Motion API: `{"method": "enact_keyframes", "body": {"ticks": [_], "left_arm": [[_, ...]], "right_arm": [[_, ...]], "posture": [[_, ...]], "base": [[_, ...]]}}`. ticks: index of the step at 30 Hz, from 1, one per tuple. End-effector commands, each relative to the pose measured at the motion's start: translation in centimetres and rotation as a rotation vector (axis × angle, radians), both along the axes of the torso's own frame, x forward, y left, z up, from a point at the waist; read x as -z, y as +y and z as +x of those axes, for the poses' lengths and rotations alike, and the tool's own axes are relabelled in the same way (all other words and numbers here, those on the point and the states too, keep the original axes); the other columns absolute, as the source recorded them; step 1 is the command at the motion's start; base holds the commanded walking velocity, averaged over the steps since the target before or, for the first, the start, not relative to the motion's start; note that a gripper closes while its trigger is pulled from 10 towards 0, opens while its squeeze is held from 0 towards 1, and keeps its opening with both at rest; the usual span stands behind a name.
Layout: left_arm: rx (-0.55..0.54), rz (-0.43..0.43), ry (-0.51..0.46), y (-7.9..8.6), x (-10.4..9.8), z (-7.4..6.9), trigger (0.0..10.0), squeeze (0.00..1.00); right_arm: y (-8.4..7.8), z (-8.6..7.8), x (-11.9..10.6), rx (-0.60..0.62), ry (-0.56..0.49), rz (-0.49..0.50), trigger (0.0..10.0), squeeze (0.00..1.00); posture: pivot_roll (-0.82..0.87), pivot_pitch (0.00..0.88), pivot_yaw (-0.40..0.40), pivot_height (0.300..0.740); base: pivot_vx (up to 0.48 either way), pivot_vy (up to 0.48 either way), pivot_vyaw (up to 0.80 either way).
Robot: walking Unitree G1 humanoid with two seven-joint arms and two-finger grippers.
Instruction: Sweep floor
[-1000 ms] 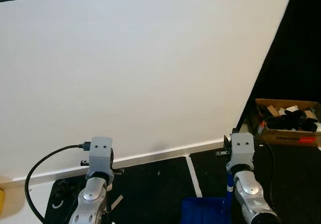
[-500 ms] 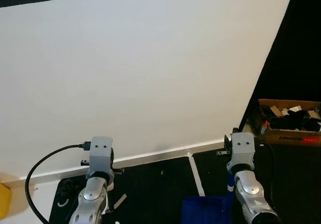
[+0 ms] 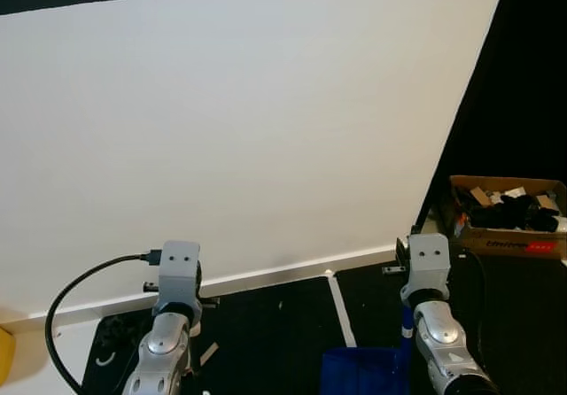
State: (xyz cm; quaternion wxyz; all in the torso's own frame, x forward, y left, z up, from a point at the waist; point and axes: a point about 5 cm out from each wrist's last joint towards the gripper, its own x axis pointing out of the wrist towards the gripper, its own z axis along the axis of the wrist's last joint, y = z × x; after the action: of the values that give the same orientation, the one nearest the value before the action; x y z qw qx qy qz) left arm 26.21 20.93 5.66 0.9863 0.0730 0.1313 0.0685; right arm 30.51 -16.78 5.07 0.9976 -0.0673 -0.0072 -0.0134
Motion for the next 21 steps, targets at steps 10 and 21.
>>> {"method": "enact_keyframes", "body": {"ticks": [10,21], "left_arm": [[0.036,0.040,-0.029,-0.20,-0.56,0.11,10.0,0.00],[0.014,0.038,-0.020,0.08,-0.40,0.02,10.0,0.00]], "right_arm": [[0.05,0.07,-0.14,0.002,-0.008,0.004,10.0,0.00],[0.00,0.03,-0.12,0.003,-0.007,0.004,10.0,0.00]], "posture": [[0.08,0.048,0.064,0.740],[0.08,0.050,0.063,0.740]], "base": [[0.000,-0.268,0.00],[0.000,-0.154,0.00]]}}
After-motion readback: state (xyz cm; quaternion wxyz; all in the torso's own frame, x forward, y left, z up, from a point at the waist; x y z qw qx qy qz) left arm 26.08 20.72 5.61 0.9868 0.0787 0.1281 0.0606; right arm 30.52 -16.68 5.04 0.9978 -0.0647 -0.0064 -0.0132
